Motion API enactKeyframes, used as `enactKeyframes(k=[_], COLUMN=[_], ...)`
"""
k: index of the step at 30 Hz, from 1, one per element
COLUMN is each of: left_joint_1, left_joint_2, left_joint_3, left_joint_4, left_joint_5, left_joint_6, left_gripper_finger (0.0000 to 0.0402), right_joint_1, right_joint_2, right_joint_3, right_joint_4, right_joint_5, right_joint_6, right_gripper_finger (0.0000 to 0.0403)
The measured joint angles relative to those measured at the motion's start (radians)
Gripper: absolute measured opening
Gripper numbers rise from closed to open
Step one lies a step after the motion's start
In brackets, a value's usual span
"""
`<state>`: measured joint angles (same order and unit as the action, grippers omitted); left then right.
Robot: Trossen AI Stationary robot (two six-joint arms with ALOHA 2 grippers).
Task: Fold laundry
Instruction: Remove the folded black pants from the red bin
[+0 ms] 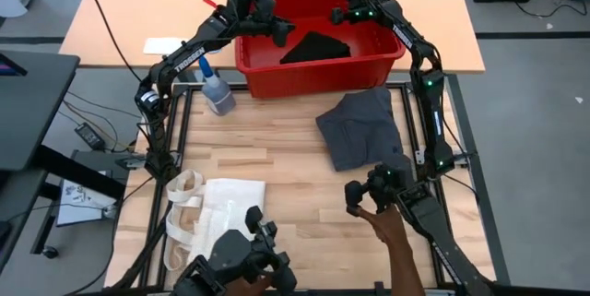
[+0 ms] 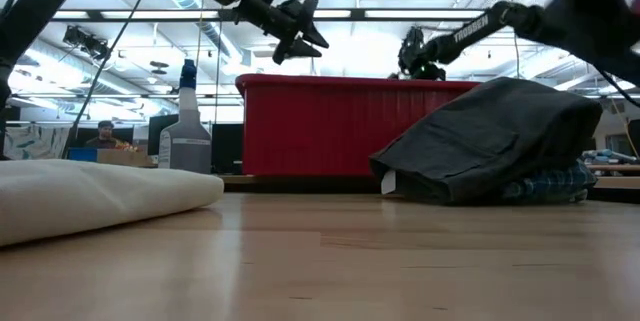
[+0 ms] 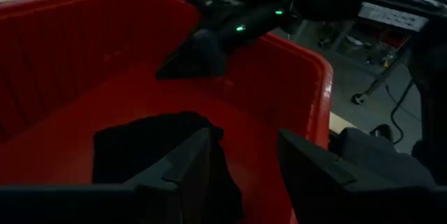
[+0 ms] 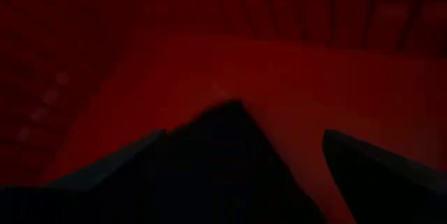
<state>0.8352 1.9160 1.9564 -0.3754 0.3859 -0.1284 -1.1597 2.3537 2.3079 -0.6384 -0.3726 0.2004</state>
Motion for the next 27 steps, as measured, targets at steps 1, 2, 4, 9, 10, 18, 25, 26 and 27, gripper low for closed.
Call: enactKeyframes(k=[1,2,4,9,10,18,25,26,27], left_joint_1=[-0.006,-0.011,-0.016,-0.015,-0.014,-0.016,-0.014,-0.014,-0.014], left_joint_2=[0.003,0.006,0.018,0.069,0.079,0.100,0.099,0.099,0.099], left_joint_3=[0.000,0.001,0.001,0.001,0.001,0.000,0.000,0.000,0.000], left_joint_4=[-0.003,-0.003,-0.019,-0.044,-0.050,-0.107,-0.107,-0.107,-0.107], left_joint_5=[0.000,0.001,0.009,0.126,0.141,0.159,0.158,0.158,0.158], left_joint_6=[0.011,0.016,0.018,-0.008,-0.016,-0.018,-0.027,-0.030,-0.034], left_gripper_finger=[0.0171,0.0171,0.0171,0.0171,0.0171,0.0171,0.0171,0.0171,0.0171], right_joint_1=[-0.005,-0.010,-0.017,-0.023,-0.023,-0.012,0.018,0.022,0.024], right_joint_2=[0.013,0.028,0.055,0.112,0.120,0.163,0.193,0.193,0.193], right_joint_3=[0.000,0.000,-0.001,-0.001,-0.001,0.000,0.001,0.002,0.002], right_joint_4=[-0.009,-0.017,-0.028,-0.032,-0.036,-0.046,-0.125,-0.131,-0.139], right_joint_5=[-0.011,-0.019,-0.025,-0.073,-0.074,-0.074,-0.143,-0.140,-0.142], right_joint_6=[-0.007,-0.014,-0.021,-0.001,-0.001,-0.029,-0.117,-0.124,-0.130], right_gripper_finger=[0.0387,0.0388,0.0391,0.0399,0.0399,0.0398,0.0397,0.0396,0.0394])
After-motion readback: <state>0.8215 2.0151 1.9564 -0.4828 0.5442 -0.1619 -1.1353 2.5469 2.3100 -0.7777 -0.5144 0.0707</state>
